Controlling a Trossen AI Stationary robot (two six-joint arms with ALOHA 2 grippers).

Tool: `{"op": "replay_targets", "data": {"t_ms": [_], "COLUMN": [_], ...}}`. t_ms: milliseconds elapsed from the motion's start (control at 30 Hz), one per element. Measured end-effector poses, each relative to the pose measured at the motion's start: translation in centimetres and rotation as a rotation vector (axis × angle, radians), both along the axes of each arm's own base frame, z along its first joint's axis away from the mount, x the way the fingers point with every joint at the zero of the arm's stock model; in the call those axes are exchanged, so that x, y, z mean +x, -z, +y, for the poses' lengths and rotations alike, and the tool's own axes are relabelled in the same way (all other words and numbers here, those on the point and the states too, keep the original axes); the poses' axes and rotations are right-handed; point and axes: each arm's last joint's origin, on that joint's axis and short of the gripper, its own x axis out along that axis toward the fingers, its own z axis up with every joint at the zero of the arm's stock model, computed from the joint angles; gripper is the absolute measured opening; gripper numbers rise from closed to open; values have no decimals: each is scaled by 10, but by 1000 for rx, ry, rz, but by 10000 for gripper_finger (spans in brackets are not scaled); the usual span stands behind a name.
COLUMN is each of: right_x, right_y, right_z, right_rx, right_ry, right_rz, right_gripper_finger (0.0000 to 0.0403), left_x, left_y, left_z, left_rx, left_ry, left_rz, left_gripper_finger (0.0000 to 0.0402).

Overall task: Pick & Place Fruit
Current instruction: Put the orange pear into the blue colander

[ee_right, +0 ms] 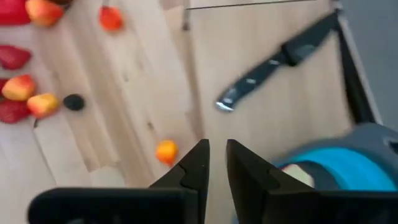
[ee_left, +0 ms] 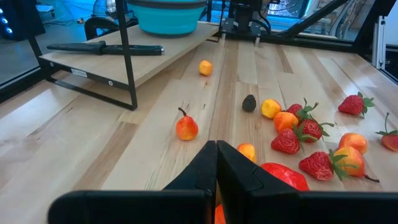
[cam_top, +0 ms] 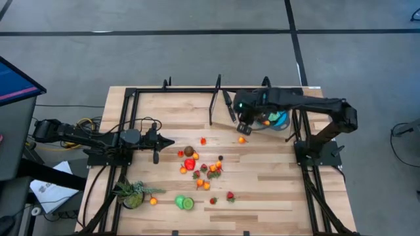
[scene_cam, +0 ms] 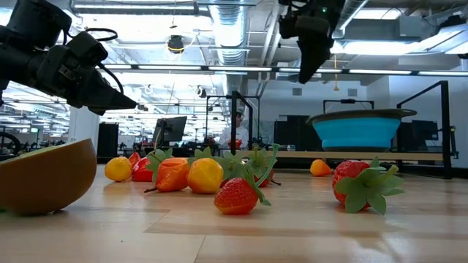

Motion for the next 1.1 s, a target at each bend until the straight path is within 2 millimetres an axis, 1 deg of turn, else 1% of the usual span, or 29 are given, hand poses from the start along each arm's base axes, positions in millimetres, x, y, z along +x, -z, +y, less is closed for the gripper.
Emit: {"op": "replay_targets", "data": {"t_ms": [133, 300, 533, 700, 833, 933, 1100], "right_x": [3, 2, 5, 6, 6, 3, -4], "right_y": [26, 46, 63, 78, 86, 94, 97], "right_z": [15, 35, 67, 92, 109, 120, 137], "right_rx": [22, 66, 104, 139, 179, 183, 176], "right_ry": [-26, -4, 7, 4, 41, 88, 245], "right_rz": [17, 36, -8, -74, -128, -157, -177], "right_gripper_finger": [39, 23, 3, 3, 5, 4, 3], "left_x": [0, 0, 0, 0, 0, 0, 0], "left_y": [0, 0, 0, 0, 0, 0, 0], "left_z": [0, 0, 0, 0, 0, 0, 0], "left_rx": [0, 0, 1, 1, 1, 0, 0], "left_ry": [0, 0, 1, 0, 0, 0, 0], "left_rz": [0, 0, 0, 0, 0, 0, 0], "left_gripper_finger": [1, 1, 1, 1, 1, 1, 1]}}
